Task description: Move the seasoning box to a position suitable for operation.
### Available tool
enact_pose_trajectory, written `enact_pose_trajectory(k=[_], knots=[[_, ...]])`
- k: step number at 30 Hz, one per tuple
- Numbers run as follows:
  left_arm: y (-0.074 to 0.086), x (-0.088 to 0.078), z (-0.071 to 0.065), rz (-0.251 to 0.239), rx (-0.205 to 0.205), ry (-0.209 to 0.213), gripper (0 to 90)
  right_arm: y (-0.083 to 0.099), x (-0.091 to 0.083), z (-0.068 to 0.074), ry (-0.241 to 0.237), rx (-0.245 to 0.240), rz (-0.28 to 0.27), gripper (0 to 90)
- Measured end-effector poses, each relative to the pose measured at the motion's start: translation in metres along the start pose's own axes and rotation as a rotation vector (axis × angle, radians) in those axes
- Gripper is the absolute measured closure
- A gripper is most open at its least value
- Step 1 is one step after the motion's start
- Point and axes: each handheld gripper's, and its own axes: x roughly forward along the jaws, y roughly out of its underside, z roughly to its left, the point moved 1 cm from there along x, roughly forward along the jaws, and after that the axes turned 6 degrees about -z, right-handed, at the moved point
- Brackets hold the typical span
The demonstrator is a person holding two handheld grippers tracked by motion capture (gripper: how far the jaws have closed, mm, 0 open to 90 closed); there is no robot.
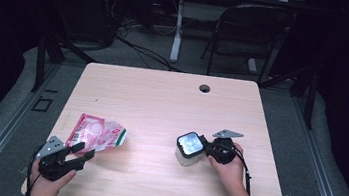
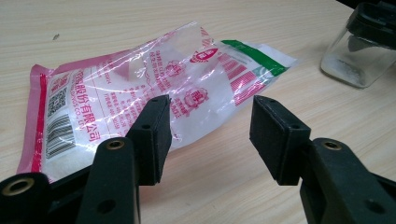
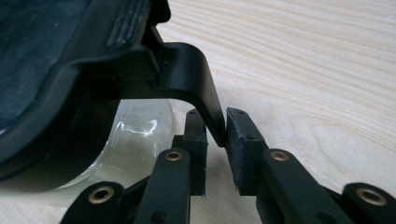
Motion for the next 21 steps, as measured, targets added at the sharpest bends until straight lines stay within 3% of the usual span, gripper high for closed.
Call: enact_pose_trajectory(k=[10, 17, 19, 21], knots=[[-0.001, 0.001, 0.000, 0.004, 0.003, -0.023, 48.0, 0.000, -0.003, 0.003, 0.005, -0.013, 0.003, 81.0], [-0.005, 0.006, -0.008, -0.005, 0.052, -0.014, 48.1, 0.002, -0.006, 0.007, 0.006, -0.026, 0.014, 81.1], [-0.006, 0.009, -0.012, -0.008, 0.068, -0.005, 48.1, 0.003, -0.008, 0.012, 0.020, -0.044, 0.015, 80.7], [-0.007, 0.011, -0.016, -0.007, 0.079, 0.005, 48.2, 0.003, -0.009, 0.018, 0.006, -0.060, 0.008, 80.7]])
